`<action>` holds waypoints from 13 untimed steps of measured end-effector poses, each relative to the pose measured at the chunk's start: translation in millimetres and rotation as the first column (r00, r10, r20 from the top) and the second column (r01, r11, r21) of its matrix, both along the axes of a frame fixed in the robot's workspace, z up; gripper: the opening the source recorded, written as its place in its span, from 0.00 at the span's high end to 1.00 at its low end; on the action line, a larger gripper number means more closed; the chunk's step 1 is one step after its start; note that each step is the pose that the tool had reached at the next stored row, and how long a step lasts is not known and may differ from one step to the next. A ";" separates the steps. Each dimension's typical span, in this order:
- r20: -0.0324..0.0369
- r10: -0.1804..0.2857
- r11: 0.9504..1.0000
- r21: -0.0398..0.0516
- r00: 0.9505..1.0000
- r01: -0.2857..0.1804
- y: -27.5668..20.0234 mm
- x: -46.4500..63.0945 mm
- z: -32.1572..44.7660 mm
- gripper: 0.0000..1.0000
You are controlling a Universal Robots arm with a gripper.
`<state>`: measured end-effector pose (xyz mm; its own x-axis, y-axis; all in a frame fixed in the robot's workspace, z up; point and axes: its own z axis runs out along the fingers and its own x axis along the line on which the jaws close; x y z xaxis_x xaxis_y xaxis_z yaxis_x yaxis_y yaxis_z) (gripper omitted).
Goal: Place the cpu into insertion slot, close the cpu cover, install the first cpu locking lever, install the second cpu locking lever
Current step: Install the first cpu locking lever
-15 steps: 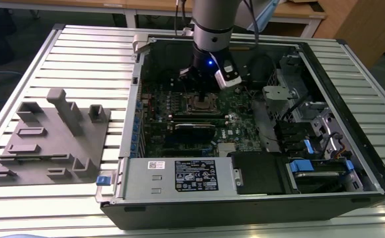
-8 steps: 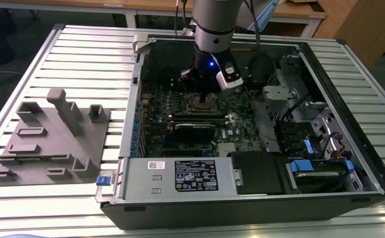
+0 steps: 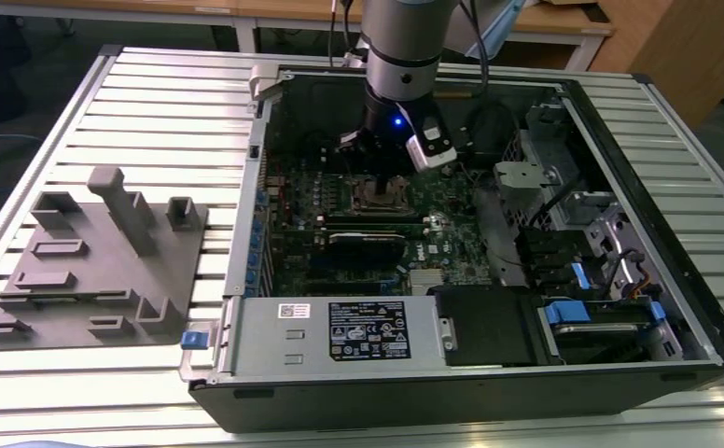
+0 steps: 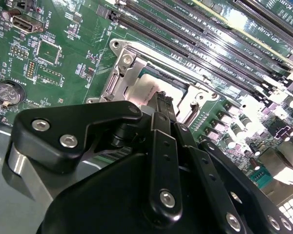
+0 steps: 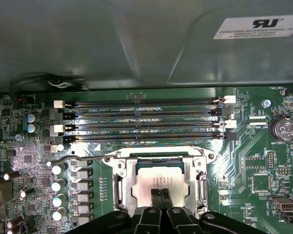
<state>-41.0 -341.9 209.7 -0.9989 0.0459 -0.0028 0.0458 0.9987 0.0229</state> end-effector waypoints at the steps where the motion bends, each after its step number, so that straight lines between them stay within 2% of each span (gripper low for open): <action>1: 0.000 0.000 1.000 0.000 1.000 0.000 0.0 0.0 0.0 0.89; 7: 0.000 0.000 1.000 0.000 1.000 0.000 0.0 0.0 1.4 0.89; 13: 0.000 0.000 1.000 0.000 1.000 0.000 0.0 0.0 11.1 0.89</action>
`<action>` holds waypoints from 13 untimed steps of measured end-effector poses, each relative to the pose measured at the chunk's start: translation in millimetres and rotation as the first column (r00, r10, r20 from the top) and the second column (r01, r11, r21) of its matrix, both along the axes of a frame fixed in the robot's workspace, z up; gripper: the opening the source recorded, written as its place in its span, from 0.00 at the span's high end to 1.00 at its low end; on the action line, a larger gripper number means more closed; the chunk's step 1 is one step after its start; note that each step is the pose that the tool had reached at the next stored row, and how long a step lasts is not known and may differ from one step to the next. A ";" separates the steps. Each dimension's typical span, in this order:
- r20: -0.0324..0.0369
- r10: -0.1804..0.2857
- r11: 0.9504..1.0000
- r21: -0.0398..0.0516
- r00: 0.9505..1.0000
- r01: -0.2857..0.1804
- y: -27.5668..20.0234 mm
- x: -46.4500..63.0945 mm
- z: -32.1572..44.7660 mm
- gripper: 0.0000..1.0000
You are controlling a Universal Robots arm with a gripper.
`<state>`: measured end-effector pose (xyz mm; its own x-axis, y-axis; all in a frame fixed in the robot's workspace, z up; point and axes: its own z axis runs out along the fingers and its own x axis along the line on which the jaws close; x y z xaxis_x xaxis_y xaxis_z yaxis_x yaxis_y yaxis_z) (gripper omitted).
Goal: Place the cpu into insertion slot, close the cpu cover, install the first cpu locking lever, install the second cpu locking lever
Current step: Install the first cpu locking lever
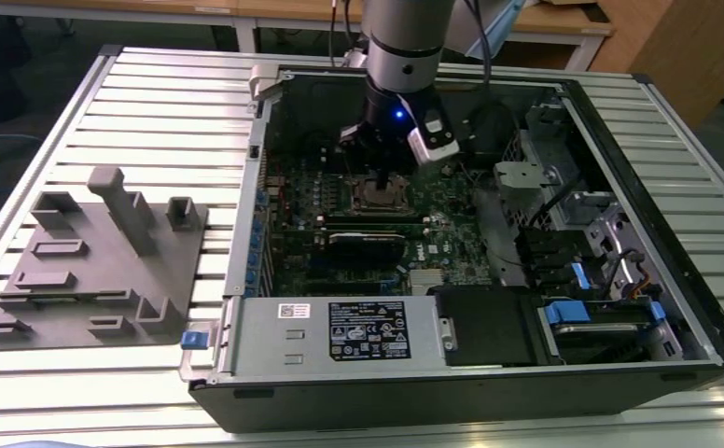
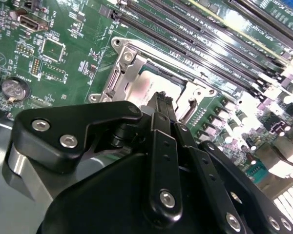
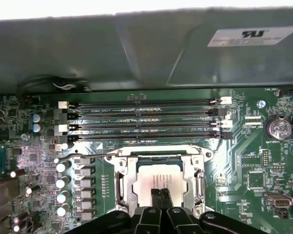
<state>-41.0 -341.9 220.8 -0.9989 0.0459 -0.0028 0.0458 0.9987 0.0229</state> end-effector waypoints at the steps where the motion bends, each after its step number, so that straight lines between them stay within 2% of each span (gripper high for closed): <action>1: 0.000 0.000 1.000 0.000 1.000 0.000 0.0 0.0 2.1 0.89; 8: 0.000 0.000 1.000 0.000 1.000 0.000 0.0 0.0 16.0 0.89; 13: 0.000 0.000 1.000 0.001 1.000 0.000 0.0 0.0 17.5 0.89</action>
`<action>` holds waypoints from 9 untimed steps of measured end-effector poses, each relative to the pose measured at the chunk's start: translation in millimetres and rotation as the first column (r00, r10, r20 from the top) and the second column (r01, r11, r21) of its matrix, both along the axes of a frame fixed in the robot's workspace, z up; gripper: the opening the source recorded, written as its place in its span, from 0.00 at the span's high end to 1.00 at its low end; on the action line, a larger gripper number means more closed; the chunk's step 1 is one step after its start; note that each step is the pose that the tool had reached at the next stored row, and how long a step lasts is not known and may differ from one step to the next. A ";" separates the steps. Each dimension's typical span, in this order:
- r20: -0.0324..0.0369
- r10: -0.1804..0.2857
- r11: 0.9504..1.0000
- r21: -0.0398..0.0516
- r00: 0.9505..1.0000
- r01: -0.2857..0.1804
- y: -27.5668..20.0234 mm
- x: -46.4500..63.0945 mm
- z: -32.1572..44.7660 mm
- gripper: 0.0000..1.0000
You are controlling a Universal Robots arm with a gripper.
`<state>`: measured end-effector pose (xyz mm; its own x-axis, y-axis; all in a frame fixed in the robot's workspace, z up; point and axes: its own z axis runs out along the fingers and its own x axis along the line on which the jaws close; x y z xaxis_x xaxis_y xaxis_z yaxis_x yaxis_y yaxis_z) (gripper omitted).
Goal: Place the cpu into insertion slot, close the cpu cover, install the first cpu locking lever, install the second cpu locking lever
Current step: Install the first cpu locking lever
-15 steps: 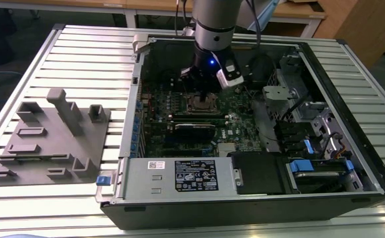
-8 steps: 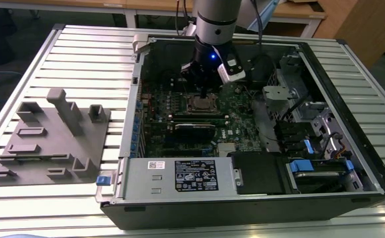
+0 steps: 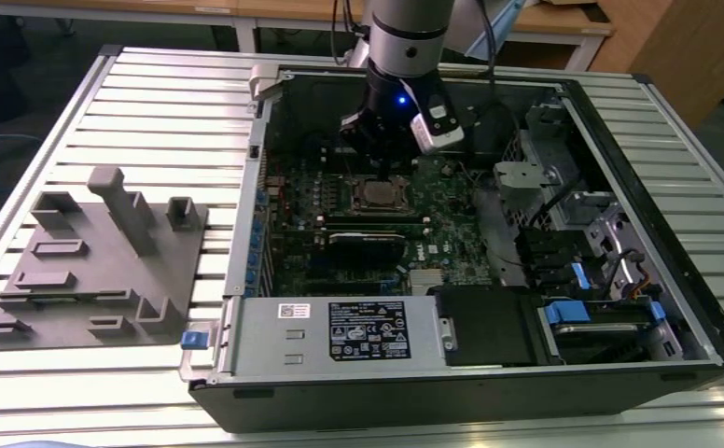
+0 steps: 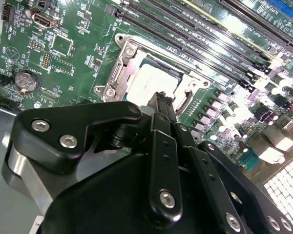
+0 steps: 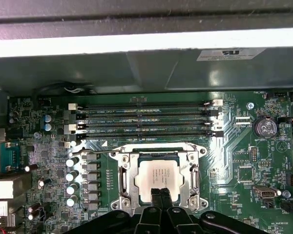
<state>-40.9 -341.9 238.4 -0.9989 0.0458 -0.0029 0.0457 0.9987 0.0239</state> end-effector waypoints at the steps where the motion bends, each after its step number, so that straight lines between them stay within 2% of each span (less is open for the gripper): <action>1: 0.000 0.000 1.000 0.000 1.000 0.000 0.0 0.0 0.1 0.89; 9: 0.000 0.000 1.000 0.000 1.000 0.000 0.0 0.0 0.1 0.89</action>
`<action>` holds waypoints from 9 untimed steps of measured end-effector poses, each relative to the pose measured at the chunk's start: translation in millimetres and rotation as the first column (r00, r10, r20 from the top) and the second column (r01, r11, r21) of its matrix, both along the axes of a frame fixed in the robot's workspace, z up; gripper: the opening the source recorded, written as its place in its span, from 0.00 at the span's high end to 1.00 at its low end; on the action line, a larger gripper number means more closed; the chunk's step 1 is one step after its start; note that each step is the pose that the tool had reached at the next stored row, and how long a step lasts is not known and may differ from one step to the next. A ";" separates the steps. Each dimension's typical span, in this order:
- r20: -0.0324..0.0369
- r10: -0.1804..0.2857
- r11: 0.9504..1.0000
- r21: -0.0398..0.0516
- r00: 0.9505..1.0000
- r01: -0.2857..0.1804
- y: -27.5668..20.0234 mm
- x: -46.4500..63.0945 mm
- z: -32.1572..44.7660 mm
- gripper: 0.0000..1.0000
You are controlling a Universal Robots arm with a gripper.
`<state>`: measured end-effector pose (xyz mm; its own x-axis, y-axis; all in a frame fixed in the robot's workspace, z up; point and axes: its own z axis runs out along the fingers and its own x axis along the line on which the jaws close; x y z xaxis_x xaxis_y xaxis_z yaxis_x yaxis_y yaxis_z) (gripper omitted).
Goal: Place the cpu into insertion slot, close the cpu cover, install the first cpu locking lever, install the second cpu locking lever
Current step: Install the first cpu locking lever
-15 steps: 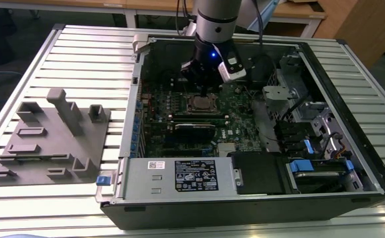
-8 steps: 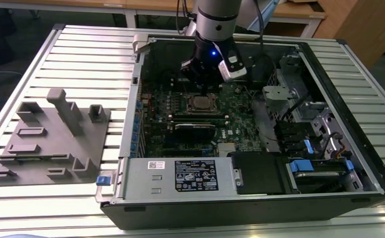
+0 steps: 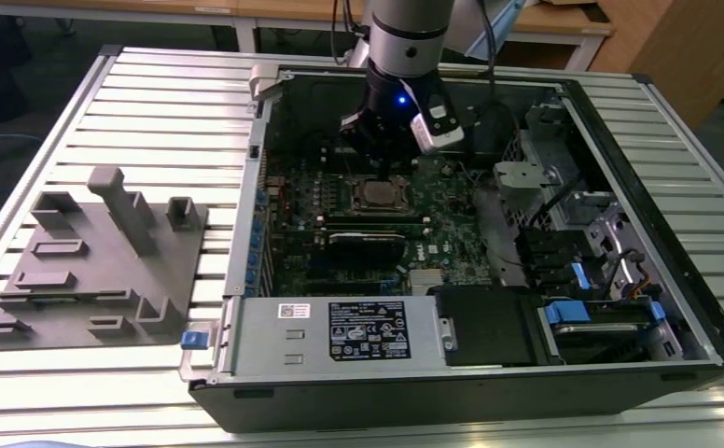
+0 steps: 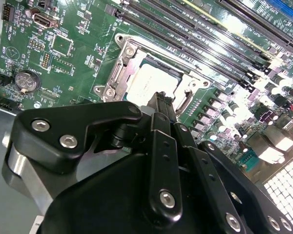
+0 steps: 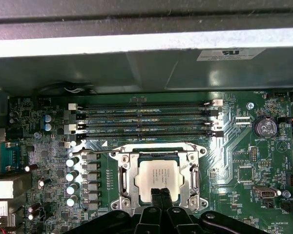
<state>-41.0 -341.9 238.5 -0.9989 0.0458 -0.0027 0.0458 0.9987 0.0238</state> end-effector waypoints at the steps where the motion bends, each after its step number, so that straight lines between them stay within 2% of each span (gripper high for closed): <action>1: 0.000 0.000 1.000 0.000 1.000 0.000 0.0 0.0 0.0 0.89; 9: 0.000 0.000 1.000 0.000 1.000 0.000 0.0 -7.3 0.0 0.89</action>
<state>-48.3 -341.9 238.5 -0.9989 0.0459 -0.0030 0.0458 0.9987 0.0238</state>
